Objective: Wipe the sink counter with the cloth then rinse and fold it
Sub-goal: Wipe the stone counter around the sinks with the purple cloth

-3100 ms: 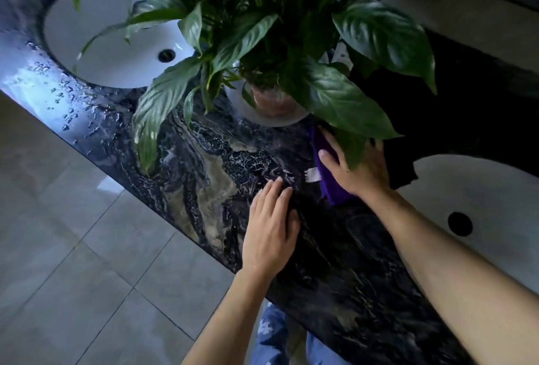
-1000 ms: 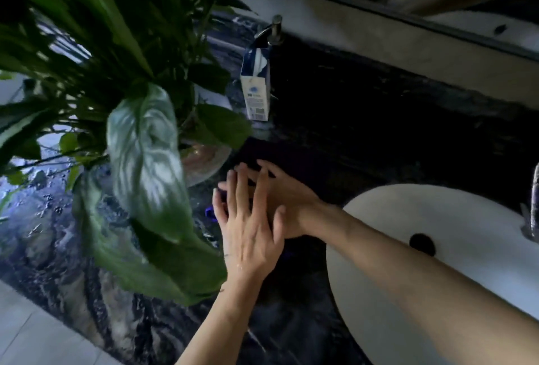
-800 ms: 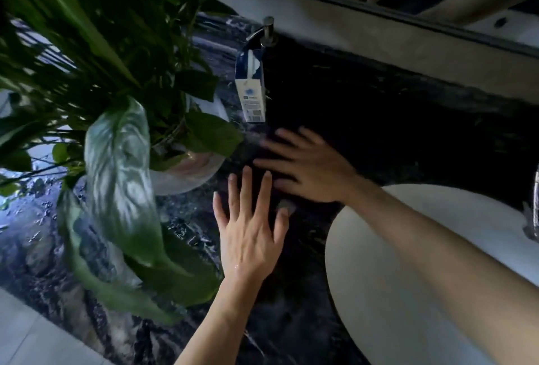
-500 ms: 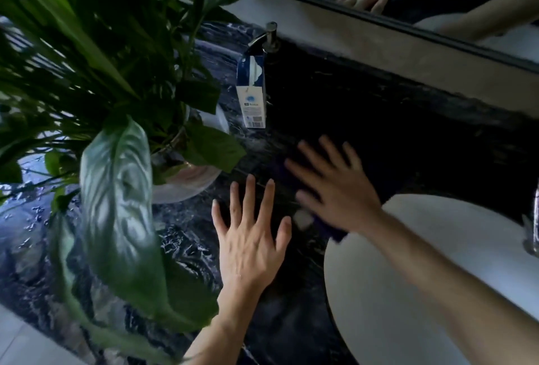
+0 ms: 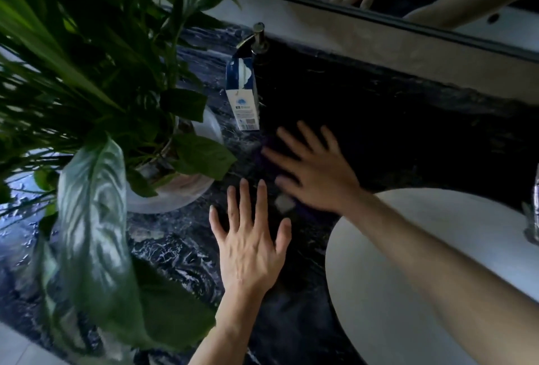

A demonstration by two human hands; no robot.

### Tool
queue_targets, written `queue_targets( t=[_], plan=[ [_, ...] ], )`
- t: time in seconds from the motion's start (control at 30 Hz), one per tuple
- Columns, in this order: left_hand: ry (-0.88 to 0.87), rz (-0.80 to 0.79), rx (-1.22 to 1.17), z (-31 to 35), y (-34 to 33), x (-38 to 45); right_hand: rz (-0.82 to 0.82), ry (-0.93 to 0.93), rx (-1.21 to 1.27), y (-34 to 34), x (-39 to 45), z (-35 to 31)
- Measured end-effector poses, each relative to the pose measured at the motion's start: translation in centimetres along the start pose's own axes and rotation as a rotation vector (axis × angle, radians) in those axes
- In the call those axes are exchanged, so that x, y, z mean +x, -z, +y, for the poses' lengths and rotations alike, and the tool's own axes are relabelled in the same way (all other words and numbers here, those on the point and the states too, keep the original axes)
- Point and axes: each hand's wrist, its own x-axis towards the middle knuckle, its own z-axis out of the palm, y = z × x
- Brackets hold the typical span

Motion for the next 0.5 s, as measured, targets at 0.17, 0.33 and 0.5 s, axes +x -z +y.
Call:
queue_targets(
  t=[0.17, 0.33, 0.5],
  plan=[
    [0.012, -0.017, 0.006, -0.1, 0.0, 0.0, -0.095, 0.253, 0.010, 0.8, 1.7, 2.1],
    [0.020, -0.011, 0.013, 0.1, 0.0, 0.1, -0.056, -0.076, 0.033, 1.4, 6.5, 4.2],
    [0.009, -0.018, 0.004, 0.0, 0.0, 0.1, -0.006, 0.145, 0.005, 0.0, -0.3, -0.3]
  ],
)
